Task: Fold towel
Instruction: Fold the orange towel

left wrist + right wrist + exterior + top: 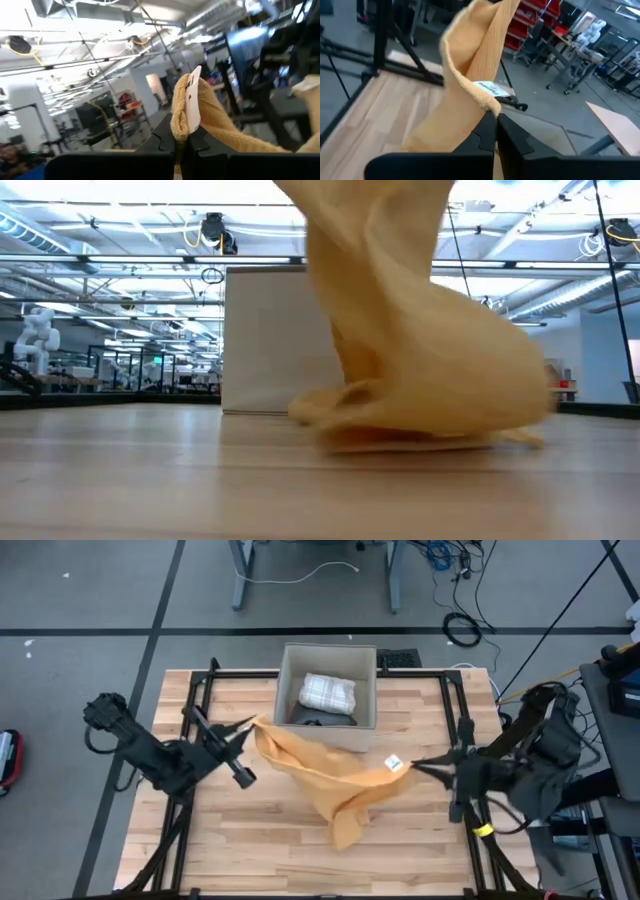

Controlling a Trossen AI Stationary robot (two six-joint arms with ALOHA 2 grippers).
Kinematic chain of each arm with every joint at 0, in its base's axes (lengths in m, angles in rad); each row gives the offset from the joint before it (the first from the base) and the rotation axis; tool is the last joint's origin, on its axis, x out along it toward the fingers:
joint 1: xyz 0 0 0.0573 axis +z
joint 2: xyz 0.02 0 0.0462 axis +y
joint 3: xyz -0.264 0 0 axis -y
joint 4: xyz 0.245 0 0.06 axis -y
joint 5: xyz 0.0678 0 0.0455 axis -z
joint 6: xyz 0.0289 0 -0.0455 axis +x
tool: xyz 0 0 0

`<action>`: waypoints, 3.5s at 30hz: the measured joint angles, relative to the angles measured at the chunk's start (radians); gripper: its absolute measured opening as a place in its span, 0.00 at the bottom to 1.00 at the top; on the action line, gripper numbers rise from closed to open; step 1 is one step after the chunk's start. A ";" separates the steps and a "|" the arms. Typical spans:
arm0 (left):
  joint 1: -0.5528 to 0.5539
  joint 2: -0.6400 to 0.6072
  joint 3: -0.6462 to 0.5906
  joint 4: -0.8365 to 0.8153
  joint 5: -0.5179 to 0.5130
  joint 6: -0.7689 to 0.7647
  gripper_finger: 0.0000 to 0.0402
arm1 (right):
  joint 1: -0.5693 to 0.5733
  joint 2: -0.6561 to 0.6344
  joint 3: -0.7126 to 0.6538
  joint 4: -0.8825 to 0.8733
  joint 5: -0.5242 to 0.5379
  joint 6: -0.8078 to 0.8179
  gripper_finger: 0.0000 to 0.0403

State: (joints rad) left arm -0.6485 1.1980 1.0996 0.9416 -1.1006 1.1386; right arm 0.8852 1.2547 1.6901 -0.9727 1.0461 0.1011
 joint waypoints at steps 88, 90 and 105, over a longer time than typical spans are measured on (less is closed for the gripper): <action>0.400 -0.096 0.000 0.252 0.998 -0.380 0.00 | -0.120 -0.071 0.016 0.699 -0.001 -1.134 0.00; 0.394 -0.102 0.000 0.231 1.055 -0.479 0.00 | -0.118 -0.072 0.016 0.701 -0.121 -1.099 0.00; 0.111 -0.063 0.000 -0.379 1.282 -0.771 0.00 | -0.104 -0.069 0.016 0.293 -0.528 -0.392 0.00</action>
State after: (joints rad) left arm -0.5371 1.1352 1.0996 0.5628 0.1818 0.3679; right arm 0.7815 1.1857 1.7061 -0.6799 0.5184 -0.2906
